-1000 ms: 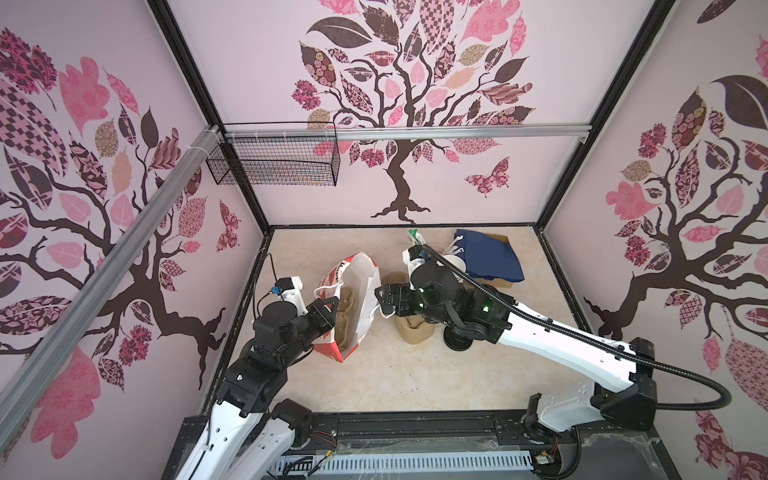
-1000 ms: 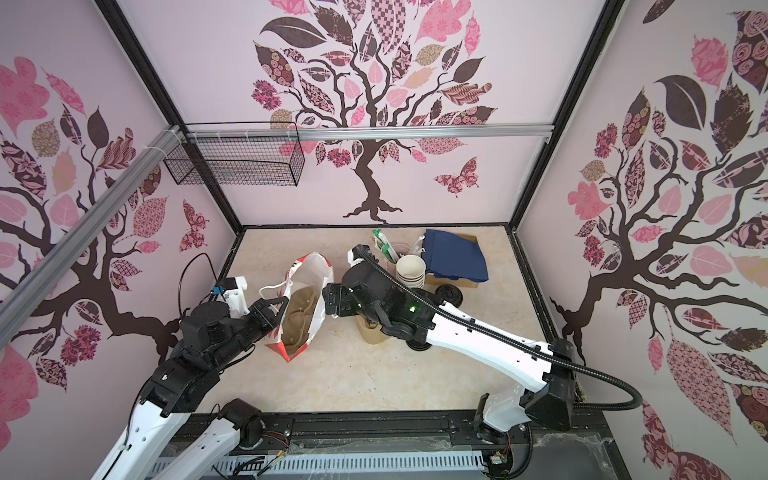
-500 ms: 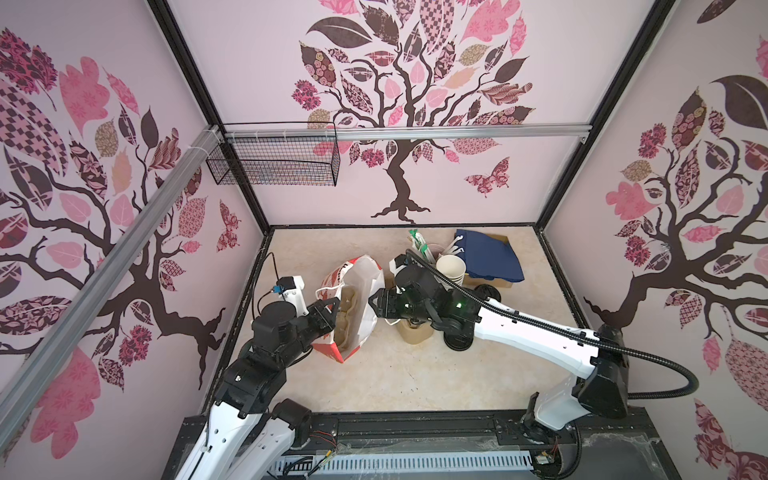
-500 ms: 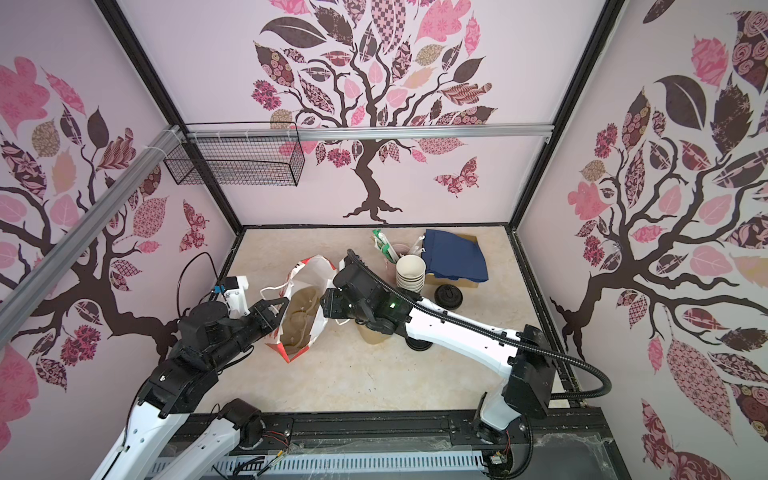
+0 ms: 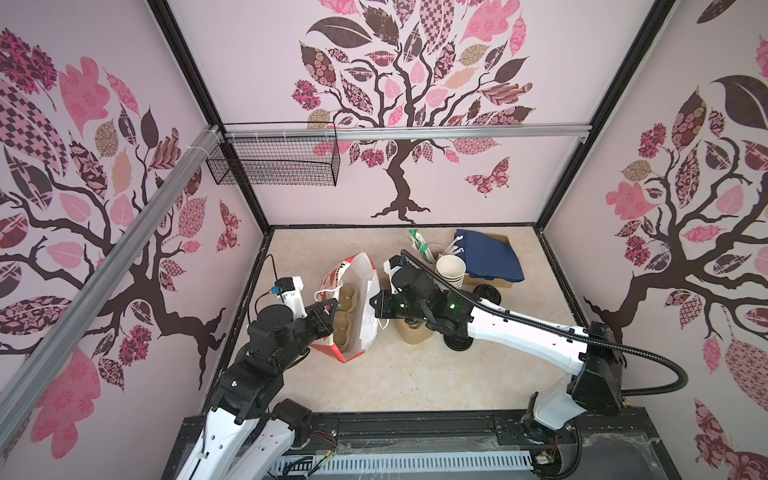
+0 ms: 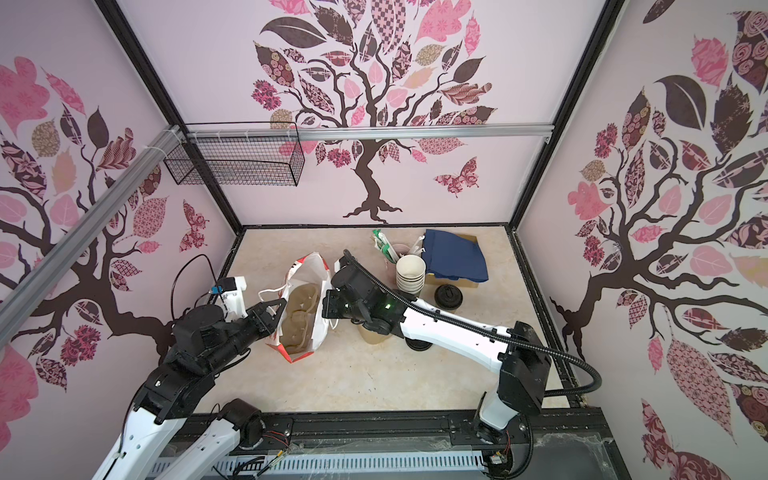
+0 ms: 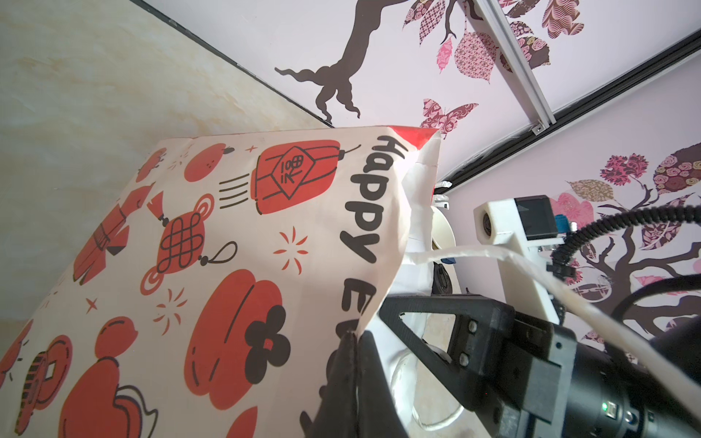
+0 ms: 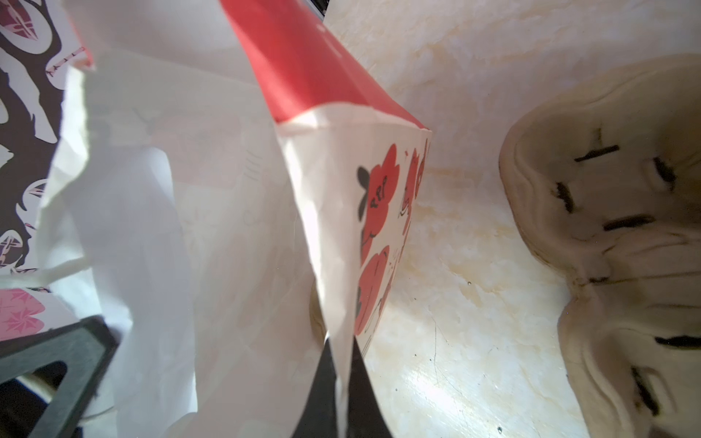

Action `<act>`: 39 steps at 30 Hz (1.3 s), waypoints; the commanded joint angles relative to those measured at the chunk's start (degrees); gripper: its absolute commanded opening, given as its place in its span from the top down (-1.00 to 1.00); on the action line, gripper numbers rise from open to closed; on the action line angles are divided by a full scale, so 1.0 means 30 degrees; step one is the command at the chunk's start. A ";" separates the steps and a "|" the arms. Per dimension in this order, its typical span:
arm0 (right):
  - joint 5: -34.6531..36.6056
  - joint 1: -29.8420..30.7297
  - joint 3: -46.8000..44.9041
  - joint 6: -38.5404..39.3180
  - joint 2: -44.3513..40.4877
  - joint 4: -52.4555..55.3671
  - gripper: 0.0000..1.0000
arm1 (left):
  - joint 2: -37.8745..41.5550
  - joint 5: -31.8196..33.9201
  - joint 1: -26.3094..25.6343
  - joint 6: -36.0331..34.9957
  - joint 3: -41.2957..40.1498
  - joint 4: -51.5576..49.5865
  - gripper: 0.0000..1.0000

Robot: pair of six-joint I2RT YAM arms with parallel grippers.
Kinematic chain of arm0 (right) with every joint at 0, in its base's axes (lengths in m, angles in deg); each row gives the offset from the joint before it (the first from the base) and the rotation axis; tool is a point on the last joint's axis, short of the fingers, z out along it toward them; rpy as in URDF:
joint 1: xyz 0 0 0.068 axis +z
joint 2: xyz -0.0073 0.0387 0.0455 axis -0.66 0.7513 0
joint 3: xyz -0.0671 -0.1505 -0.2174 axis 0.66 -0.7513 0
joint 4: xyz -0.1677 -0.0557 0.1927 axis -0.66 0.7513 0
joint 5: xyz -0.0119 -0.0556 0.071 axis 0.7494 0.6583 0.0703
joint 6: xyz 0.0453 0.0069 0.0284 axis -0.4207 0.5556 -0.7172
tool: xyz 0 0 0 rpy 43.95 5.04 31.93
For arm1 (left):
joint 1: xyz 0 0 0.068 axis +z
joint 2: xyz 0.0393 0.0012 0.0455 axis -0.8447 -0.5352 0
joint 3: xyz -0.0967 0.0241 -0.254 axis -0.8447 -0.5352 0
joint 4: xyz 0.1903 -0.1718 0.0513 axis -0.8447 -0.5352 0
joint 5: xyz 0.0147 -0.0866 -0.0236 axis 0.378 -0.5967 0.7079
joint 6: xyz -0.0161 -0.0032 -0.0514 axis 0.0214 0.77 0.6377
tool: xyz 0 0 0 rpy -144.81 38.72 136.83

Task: Pack a coffee takeout order
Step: Shake the takeout bag at the center of the table.

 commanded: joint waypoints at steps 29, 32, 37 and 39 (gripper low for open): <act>-0.5855 -0.1199 0.3489 -0.1282 0.1519 0.2654 1.00 | -0.1092 0.1973 -0.0047 0.3489 0.4590 -0.7165 1.00; -0.6048 -0.1316 0.3773 -0.1230 0.1419 0.2940 1.00 | -0.1074 0.1803 -0.0047 0.3554 0.4866 -0.7684 1.00; -0.6339 -0.1283 0.3717 -0.1395 0.0567 0.2779 1.00 | -0.1107 0.2558 -0.0047 0.3607 0.4045 -0.8595 1.00; -0.5146 -0.1338 0.3589 -0.0941 0.0414 0.3498 1.00 | -0.1070 0.2277 -0.0047 0.3796 0.3843 -0.8285 1.00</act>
